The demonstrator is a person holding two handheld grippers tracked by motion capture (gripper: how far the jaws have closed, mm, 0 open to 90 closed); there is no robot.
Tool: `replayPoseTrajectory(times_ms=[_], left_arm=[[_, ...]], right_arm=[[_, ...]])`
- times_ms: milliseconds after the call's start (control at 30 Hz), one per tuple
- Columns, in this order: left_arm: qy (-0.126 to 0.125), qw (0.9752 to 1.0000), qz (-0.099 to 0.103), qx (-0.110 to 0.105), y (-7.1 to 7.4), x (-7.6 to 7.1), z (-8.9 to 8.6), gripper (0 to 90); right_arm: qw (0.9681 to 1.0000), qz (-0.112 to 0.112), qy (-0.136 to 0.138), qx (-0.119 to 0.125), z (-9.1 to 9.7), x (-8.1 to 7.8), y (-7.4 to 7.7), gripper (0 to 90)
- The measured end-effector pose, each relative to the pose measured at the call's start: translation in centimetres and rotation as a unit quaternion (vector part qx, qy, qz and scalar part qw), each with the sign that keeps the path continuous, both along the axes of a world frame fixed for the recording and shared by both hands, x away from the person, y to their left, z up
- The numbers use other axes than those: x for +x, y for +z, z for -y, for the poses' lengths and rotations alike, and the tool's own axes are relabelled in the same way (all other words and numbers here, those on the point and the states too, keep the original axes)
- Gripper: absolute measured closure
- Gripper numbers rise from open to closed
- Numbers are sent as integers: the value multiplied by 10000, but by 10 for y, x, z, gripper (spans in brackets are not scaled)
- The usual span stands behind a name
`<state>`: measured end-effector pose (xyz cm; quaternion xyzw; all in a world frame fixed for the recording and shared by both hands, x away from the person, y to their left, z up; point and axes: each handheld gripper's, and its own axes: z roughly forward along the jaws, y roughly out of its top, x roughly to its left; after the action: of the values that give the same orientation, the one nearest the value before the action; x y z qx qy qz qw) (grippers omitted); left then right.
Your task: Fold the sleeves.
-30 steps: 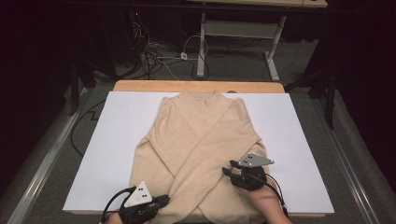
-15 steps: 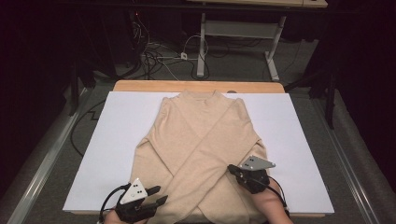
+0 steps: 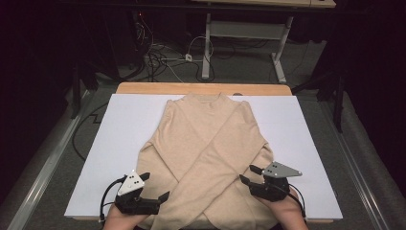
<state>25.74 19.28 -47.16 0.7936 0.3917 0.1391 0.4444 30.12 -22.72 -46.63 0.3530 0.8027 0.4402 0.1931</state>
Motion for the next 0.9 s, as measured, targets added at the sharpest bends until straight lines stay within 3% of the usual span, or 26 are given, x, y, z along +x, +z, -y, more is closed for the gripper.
replayPoseTrajectory(times_ms=[133, 333, 400, 500, 567, 767, 900], left_arm=[[99, 9996, -154, 205, -1, 11, -4, 0], [352, 9986, -238, 325, 1, 28, -17, 0], [459, 9977, -230, 442, 2, 35, -22, 0], [609, 9969, -219, 438, 2, 42, -29, 0], [738, 9959, -258, 465, 2, 49, -37, 0], [923, 9930, -386, 635, 0, 65, -53, 0], [998, 9919, -483, 618, -4, 71, -58, 0]], right_arm=[[9999, 20, -100, 104, 8, -1, 1, 320], [9988, -30, -254, 422, 17, 1, 1, 153], [9987, 60, -323, 386, 19, 0, 2, 121], [9986, 92, -405, 342, 20, 0, 2, 79], [9980, 64, -543, 310, 24, 1, 2, 4], [9962, 62, -812, 295, 32, 2, 1, 0], [9955, 76, -903, 272, 37, 1, 1, 0]])
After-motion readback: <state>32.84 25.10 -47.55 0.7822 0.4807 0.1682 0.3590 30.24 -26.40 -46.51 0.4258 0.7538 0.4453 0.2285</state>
